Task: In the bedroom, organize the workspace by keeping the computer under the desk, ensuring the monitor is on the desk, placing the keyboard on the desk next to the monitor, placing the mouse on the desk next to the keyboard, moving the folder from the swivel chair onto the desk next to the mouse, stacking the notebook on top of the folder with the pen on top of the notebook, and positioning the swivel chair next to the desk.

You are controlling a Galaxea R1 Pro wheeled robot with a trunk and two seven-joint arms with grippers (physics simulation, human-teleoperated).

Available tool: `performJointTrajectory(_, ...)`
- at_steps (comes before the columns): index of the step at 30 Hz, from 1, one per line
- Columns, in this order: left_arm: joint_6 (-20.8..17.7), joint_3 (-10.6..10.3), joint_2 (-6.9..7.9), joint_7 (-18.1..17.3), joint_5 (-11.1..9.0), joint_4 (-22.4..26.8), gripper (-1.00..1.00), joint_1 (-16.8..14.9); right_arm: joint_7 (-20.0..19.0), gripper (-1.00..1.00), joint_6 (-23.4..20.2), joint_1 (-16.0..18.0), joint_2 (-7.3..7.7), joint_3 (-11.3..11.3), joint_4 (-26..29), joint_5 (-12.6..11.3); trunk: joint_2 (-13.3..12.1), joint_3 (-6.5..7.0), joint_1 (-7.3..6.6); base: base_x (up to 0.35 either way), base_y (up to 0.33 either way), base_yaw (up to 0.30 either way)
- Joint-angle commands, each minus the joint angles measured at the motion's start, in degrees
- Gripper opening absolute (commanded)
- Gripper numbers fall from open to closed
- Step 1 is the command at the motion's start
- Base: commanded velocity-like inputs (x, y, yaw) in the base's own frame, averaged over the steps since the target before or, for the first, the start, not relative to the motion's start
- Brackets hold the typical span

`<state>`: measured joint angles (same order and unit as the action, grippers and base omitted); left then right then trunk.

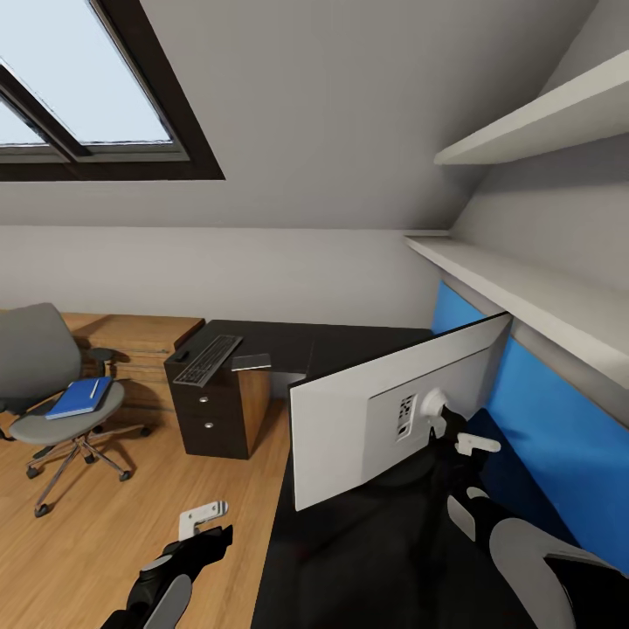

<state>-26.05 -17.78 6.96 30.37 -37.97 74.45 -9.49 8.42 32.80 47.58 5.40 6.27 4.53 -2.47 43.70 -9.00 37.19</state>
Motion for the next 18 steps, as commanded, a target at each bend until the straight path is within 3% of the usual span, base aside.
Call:
performJointTrajectory(1, -0.03, -0.16, 0.07, 0.56, -0.53, 0.09, 1.00, -0.06, -0.15, 1.00, 0.24, 0.06, 0.00, 0.14, -0.06, -0.25, 0.08, -0.09, 0.02, 0.000, 0.000, 0.000)
performJointTrajectory(12, -0.05, -0.22, 0.02, 0.53, -0.53, 0.09, 1.00, -0.08, -0.19, 1.00, 0.24, 0.06, -0.01, 0.14, -0.05, -0.24, 0.08, -0.09, 0.02, -0.016, 0.000, 0.000)
performJointTrajectory(18, -0.05, -0.32, 0.02, 0.54, -0.60, 0.09, 1.00, -0.06, -0.21, 1.00, 0.24, 0.06, -0.03, 0.14, -0.05, -0.23, 0.08, -0.09, 0.02, -0.262, 0.064, 0.000)
